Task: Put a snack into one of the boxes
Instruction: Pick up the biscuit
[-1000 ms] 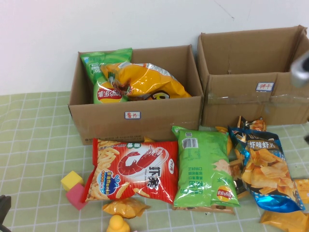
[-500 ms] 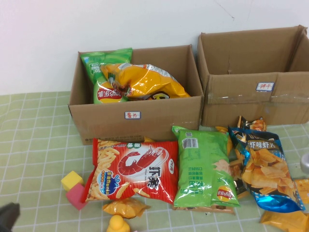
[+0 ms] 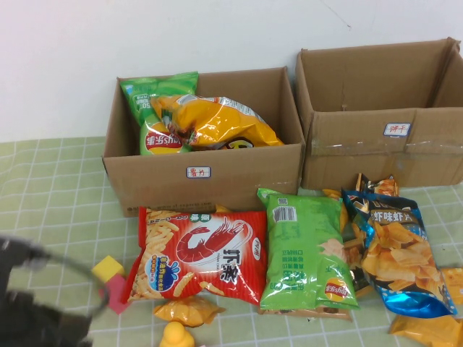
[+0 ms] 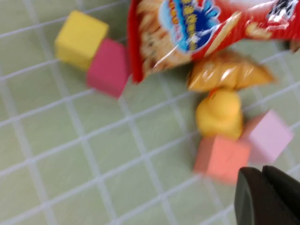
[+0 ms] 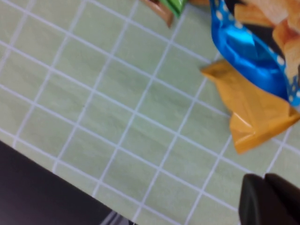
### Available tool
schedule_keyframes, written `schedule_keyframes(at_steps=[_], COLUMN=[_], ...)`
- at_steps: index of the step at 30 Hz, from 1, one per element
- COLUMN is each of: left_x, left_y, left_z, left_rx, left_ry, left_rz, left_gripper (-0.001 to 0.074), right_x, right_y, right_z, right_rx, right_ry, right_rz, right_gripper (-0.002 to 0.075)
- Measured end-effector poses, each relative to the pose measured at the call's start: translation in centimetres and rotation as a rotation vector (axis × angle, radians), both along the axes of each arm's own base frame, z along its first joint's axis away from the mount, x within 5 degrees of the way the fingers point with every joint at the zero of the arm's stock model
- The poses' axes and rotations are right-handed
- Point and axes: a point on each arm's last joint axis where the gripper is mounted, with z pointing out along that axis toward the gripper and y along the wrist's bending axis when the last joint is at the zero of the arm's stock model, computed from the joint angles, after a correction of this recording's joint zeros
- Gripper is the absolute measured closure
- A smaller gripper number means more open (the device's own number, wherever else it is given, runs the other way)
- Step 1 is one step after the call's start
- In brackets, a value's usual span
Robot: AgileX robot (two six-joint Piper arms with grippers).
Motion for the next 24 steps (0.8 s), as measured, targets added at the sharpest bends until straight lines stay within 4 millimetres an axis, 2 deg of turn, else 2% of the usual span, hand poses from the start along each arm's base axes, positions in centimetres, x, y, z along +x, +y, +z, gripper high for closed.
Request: schedule_keyframes(at_steps=[4, 8, 11, 15, 18, 24], left_x=[3.6, 7.0, 8.6, 9.4, 9.3, 8.6], left_y=[-0.6, -1.5, -3.2, -6.5, -9.3, -12.8], left_z=[0.3, 0.5, 0.1, -0.7, -1.5, -3.3], left_rx=[-0.084, -0.105, -0.078, 0.011, 0.115, 0.370], left_ry=[0.053, 0.062, 0.081, 0.104, 0.112, 0.113], left_rz=[0.021, -0.003, -0.095, -0.246, -0.361, -0.447], left_gripper=[0.0737, 0.0737, 0.0737, 0.0737, 0.0737, 0.0736], right_x=[-0.8, -1.2, -1.5, -1.5, -1.5, -1.5], right_y=[-0.3, -1.0, -1.2, -1.3, -1.3, -1.3], right_z=[0.8, 0.0, -0.8, -0.6, -0.5, -0.6], right_rx=[0.008, -0.019, -0.011, 0.003, 0.008, 0.007], right_ry=[-0.063, -0.144, -0.171, -0.207, -0.221, -0.223], right_rz=[0.030, 0.025, 0.002, -0.005, -0.007, -0.007], right_gripper=[0.0726, 0.0726, 0.0726, 0.0726, 0.0726, 0.0726])
